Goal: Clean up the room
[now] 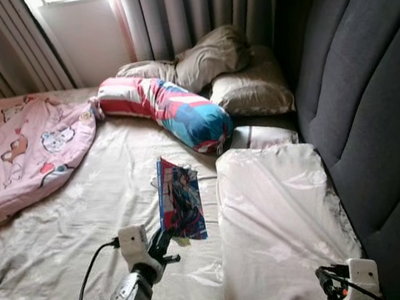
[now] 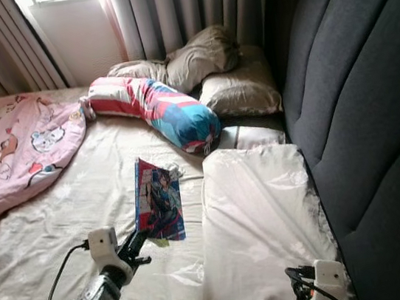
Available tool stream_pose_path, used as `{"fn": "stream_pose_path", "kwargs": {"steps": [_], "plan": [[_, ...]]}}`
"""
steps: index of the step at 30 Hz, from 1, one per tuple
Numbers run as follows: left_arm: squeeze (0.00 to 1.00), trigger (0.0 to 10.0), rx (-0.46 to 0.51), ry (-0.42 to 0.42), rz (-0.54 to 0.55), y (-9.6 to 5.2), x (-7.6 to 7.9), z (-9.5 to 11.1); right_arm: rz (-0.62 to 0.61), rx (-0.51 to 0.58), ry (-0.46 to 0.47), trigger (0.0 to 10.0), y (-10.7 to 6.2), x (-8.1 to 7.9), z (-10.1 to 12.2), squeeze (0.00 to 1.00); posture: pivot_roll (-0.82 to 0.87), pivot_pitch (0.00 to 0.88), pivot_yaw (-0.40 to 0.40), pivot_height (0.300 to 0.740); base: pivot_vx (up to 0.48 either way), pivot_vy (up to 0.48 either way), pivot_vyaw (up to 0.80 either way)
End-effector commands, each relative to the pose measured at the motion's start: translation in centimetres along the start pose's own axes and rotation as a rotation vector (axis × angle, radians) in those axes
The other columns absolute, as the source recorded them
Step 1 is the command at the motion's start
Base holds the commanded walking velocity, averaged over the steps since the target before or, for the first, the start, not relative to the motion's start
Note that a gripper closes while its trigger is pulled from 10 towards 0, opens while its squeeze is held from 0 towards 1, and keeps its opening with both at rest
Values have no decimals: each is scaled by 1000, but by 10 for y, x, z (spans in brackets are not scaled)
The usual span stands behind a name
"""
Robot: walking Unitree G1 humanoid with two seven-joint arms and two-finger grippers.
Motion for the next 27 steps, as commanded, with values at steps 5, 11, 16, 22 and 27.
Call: {"fn": "stream_pose_path", "kwargs": {"steps": [5, 11, 16, 22, 27], "plan": [[0, 10000, -9, 38, -55, -9, 1, -2, 160, 404, -41, 10000, 29, -55, 107, 0, -63, 166, -27, 740, 0, 0, 0], [0, 10000, -30, 61, -100, -15, 4, -7, 190, 467, -51, 10000, 25, -58, 120, 0, -69, 175, -32, 740, 0, 0, 0], [0, 10000, -53, 83, -121, -27, 7, -15, 241, 539, -61, 10000, 19, -67, 135, 0, -64, 186, -44, 740, 0, 0, 0], [0, 10000, -64, 89, -96, -38, 4, -19, 282, 563, -87, 10000, 13, -78, 141, 0, -54, 196, -55, 740, 0, 0, 0], [0, 10000, -60, 91, -90, -45, 0, -17, 291, 554, -109, 10000, 3, -76, 129, 0, -58, 204, -49, 740, 0, 0, 0]]}}
Point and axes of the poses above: a point about 5 cm out from each wrist's last joint towards the gripper, its own y axis pointing out of the wrist towards the gripper, its own z axis along the axis of the wrist's last joint, x = y × z, the point moved 3 cm from there along y, pointing out of the wrist towards the gripper, and after that the axes turned 10 degrees about y, right-handed, at the moved point
